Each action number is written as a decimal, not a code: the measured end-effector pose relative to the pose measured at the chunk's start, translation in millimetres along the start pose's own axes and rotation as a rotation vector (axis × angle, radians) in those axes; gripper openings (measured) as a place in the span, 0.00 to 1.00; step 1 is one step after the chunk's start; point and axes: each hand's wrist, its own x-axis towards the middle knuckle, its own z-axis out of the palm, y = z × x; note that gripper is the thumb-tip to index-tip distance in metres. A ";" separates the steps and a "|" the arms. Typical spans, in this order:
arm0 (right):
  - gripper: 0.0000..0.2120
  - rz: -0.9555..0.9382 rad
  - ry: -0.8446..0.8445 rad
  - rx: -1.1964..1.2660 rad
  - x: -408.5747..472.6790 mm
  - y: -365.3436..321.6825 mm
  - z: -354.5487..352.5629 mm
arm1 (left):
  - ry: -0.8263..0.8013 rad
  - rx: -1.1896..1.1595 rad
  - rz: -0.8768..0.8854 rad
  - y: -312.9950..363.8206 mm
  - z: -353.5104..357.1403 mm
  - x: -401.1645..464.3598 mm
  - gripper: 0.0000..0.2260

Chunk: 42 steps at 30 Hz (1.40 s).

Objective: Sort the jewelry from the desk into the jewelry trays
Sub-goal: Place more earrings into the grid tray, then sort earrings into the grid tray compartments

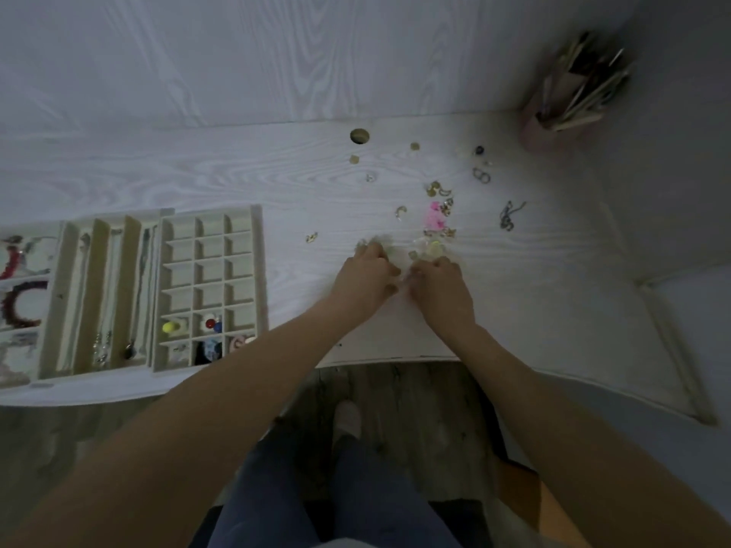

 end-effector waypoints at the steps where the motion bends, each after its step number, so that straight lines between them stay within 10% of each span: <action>1: 0.12 0.001 -0.003 -0.009 2.1 -0.6 -1.2 | 0.018 0.016 -0.004 0.8 1.5 3.3 0.16; 9: 0.09 -0.075 -0.045 -0.018 17.4 -3.0 -0.8 | 0.160 -0.042 0.008 -1.4 6.8 11.7 0.09; 20: 0.10 -0.158 -0.172 0.551 5.5 -64.9 -47.8 | 0.191 -0.952 -0.095 -33.0 -56.3 -33.1 0.02; 33: 0.08 -0.359 -0.486 0.723 -6.5 -192.3 -28.7 | 0.254 -0.683 -0.164 -122.2 -134.0 -124.2 0.04; 42: 0.08 -0.272 -0.536 0.813 -17.4 -232.4 -2.3 | 0.305 -1.172 -0.414 -149.9 -129.2 -160.4 0.10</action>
